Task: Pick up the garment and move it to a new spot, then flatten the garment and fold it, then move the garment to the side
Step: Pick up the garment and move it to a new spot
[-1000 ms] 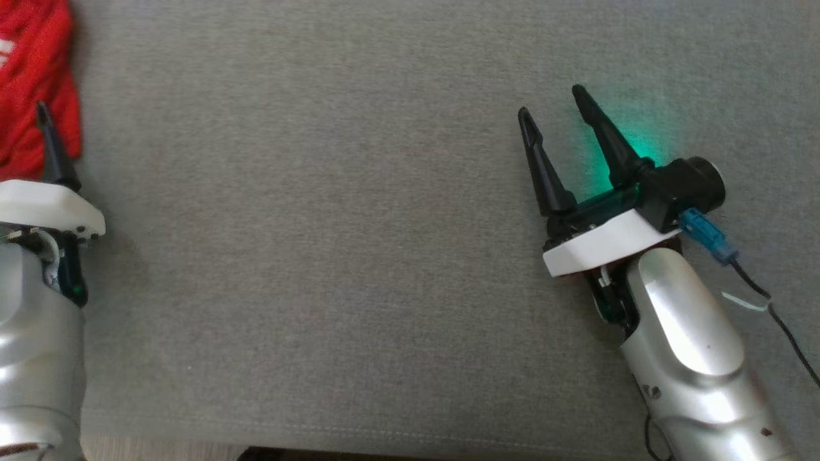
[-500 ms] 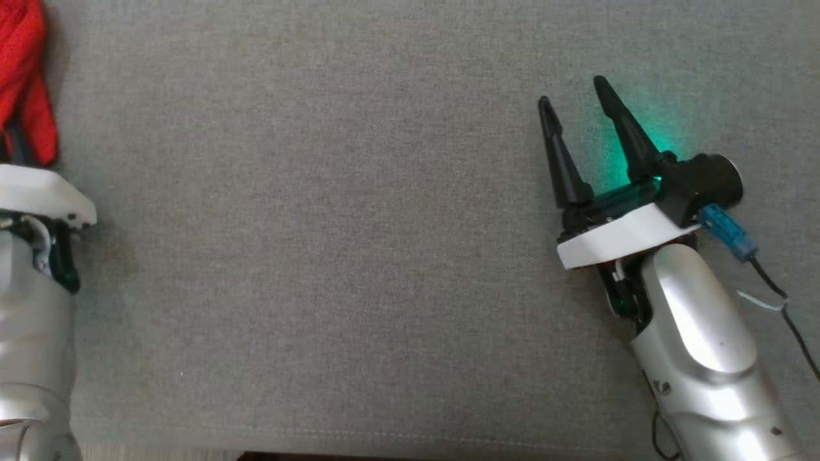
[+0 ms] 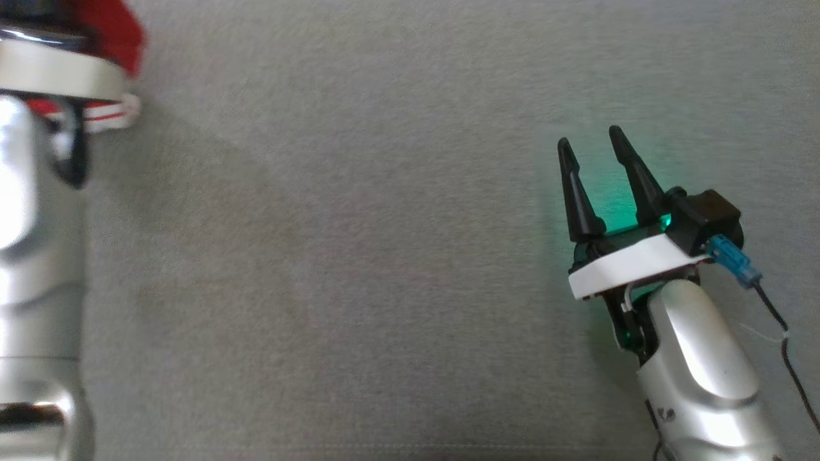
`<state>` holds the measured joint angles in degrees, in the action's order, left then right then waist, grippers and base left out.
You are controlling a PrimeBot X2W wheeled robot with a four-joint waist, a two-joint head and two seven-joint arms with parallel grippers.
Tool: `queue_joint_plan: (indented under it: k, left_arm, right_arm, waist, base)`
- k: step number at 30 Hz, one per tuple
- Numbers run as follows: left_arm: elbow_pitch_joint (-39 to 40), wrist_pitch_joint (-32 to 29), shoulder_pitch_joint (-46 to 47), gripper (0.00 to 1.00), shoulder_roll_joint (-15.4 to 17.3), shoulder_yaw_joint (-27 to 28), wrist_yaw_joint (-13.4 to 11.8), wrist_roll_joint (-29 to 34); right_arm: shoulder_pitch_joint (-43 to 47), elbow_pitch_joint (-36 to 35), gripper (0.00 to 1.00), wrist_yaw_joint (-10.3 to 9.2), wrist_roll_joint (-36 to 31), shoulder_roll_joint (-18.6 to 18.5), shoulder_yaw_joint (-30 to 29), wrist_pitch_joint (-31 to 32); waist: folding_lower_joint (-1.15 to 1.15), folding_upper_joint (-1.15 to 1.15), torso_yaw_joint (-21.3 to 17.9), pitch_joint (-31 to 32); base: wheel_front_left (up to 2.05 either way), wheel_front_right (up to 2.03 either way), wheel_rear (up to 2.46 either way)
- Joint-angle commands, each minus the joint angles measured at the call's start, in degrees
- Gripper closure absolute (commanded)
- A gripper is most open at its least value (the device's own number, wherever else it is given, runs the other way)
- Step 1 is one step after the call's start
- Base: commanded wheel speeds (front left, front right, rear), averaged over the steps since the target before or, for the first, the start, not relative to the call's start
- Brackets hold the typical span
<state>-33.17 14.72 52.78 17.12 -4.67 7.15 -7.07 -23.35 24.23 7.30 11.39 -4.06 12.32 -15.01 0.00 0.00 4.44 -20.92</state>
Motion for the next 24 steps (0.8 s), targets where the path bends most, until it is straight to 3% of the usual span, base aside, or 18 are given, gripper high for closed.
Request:
queue_joint_plan:
  k: [1, 5, 9, 16, 17, 18, 19, 24]
  left_arm:
    - [4.96, 0.27, 2.23, 1.0, 0.83, -2.67, 0.29, -0.06]
    - [9.05, 0.27, 2.0, 1.0, -1.6, -9.04, 0.32, -1.85]
    - [12.65, 0.28, 1.02, 1.0, -6.02, -16.44, 0.33, -5.57]
    - [11.53, 0.28, -2.79, 1.0, -13.23, -25.26, 0.33, -11.46]
    - [11.24, 0.28, -3.77, 0.86, -13.62, -26.0, 0.33, -11.94]
    - [10.7, 0.28, -4.93, 0.32, -13.88, -26.84, 0.33, -12.44]
    - [10.02, 0.28, -6.18, 0.0, -14.03, -27.35, 0.15, -12.95]
    - [8.19, 0.28, -13.15, 0.0, -14.21, -28.43, -2.7, -15.01]
  right_arm:
    - [1.07, -1.34, 0.0, 0.19, 1.01, 1.11, 0.97, 0.01]
    - [1.92, -1.64, 0.0, 0.19, 3.51, 1.15, 1.9, 0.01]
    - [2.42, -1.89, 0.0, 0.19, 5.31, 1.16, 2.5, 0.01]
    - [3.09, -1.73, 0.0, 0.19, 7.21, 1.17, 3.15, 0.01]
    - [3.2, -1.6, 0.0, 0.19, 7.38, 1.17, 3.17, 0.01]
    - [3.3, -1.51, 0.0, 0.19, 7.43, 1.17, 3.1, 0.01]
    - [3.47, -1.39, 0.0, 0.19, 7.51, 1.17, 2.99, 0.01]
    - [4.48, -1.01, 0.0, 0.19, 7.73, 1.18, 1.87, 0.01]
  waist:
    - [0.0, 0.0, -3.75, 3.48]
    - [0.0, 0.0, -6.13, 5.3]
    - [0.0, 0.0, -8.89, 6.8]
    - [0.0, 0.0, -12.99, 7.27]
    - [0.0, 0.0, -13.4, 7.34]
    - [0.0, 0.0, -13.67, 7.38]
    - [0.0, 0.0, -13.91, 7.54]
    - [0.0, 0.0, -13.65, 8.55]
  base:
    - [0.0, 0.0, 0.0]
    - [0.0, 0.0, 0.0]
    - [0.0, 0.0, 0.0]
    - [0.0, 0.0, 0.0]
    - [0.0, 0.0, 0.0]
    - [0.0, 0.0, 0.0]
    - [0.0, 0.0, 0.0]
    - [0.0, 0.0, 0.0]
